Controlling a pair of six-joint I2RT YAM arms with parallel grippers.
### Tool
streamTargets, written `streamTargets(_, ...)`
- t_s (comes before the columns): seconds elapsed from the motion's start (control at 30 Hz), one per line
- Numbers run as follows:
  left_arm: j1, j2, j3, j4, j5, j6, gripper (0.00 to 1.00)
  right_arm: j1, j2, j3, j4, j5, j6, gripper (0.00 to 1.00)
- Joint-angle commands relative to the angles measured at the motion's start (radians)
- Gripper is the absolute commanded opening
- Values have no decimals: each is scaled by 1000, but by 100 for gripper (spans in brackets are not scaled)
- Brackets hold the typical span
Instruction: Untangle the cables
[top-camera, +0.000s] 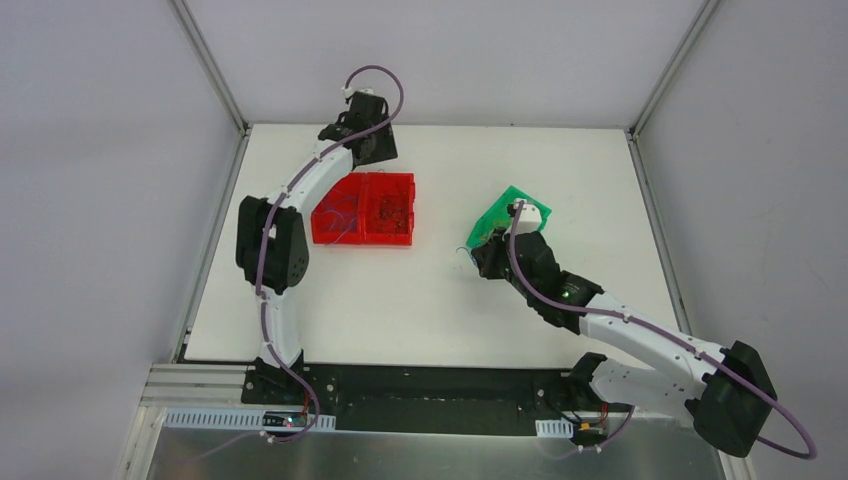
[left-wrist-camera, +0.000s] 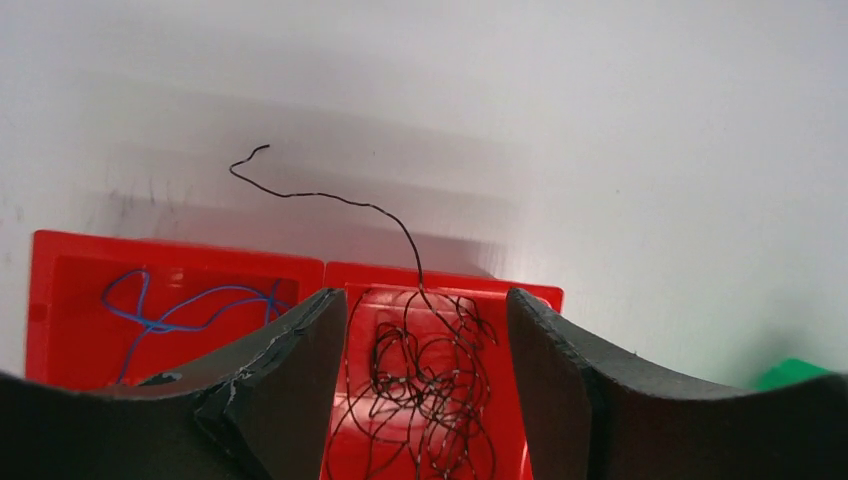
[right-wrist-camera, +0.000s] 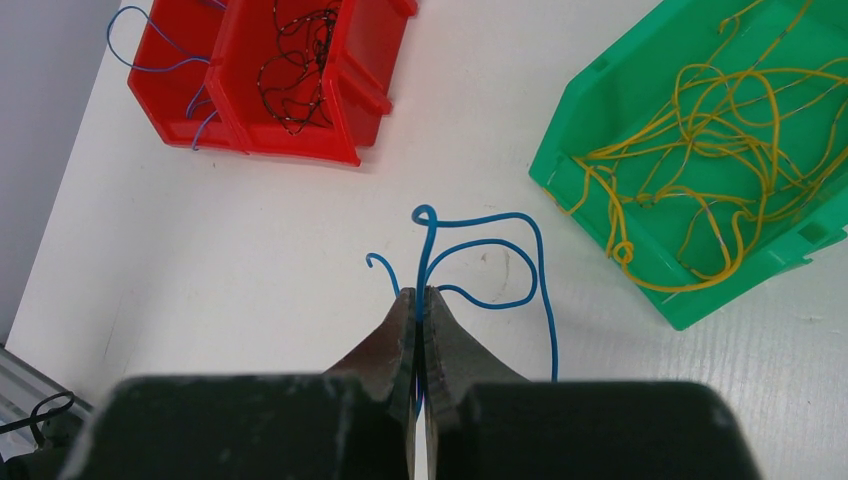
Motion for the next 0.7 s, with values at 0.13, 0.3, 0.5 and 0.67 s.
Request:
streamTargets(0.13, 5, 122, 89, -94, 61, -79, 54, -8, -17, -1, 44, 1, 20, 0)
streamTargets(0.3, 5, 133, 82, -94, 31, -41, 39, -9, -18, -1, 44, -1, 20, 0)
streamTargets(0.5, 5, 118, 65, -94, 35, -25, 9, -11, -21, -3, 44, -2, 22, 0)
streamTargets(0.67, 5, 93, 61, -94, 29, -3, 0, -10, -21, -4, 44, -1, 22, 0)
